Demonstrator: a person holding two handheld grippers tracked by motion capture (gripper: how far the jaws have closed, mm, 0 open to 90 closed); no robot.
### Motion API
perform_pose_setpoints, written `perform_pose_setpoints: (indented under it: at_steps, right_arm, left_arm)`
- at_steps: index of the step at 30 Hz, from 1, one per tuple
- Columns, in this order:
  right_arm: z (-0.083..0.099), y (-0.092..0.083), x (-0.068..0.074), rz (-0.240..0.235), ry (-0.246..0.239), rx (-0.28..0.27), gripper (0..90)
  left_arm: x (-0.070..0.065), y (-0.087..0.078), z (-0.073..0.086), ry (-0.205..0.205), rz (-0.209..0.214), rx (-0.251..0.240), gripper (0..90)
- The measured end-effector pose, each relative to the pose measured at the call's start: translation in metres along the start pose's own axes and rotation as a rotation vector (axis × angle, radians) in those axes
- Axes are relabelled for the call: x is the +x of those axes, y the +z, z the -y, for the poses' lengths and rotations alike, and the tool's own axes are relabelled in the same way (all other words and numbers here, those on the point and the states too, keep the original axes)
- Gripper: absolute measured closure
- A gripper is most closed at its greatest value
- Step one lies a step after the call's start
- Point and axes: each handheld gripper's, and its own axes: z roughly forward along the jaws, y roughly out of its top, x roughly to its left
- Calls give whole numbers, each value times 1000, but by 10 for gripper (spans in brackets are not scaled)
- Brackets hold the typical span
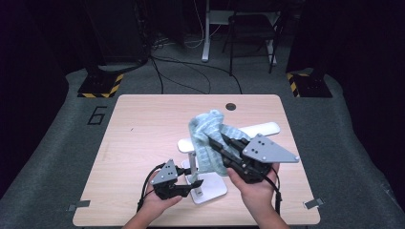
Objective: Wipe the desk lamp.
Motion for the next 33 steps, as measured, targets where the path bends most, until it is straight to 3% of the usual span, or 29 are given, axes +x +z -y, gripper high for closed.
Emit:
perform_pose_setpoints:
  at_steps: [2,7,14,19,25,33]
  right_arm:
    - [-3,10,11,-46,2,-17,756]
    - [-8,20,29,-107,-11,-19,755]
    - [-10,17,42,-166,-20,-22,752]
    - [-7,4,42,-165,-18,-40,751]
    - [8,-16,32,-135,-20,-41,750]
    - [43,-40,14,-70,47,-27,750]
  left_arm:
    - [-1,1,0,-9,-12,-8,514]
    - [0,1,0,-3,3,-4,514]
    - [-1,1,1,-3,8,-5,514]
    - [-1,1,0,2,-2,-6,515]
    - [-1,1,-1,3,-26,-7,518]
    - [0,0,0,6,-17,-5,516]
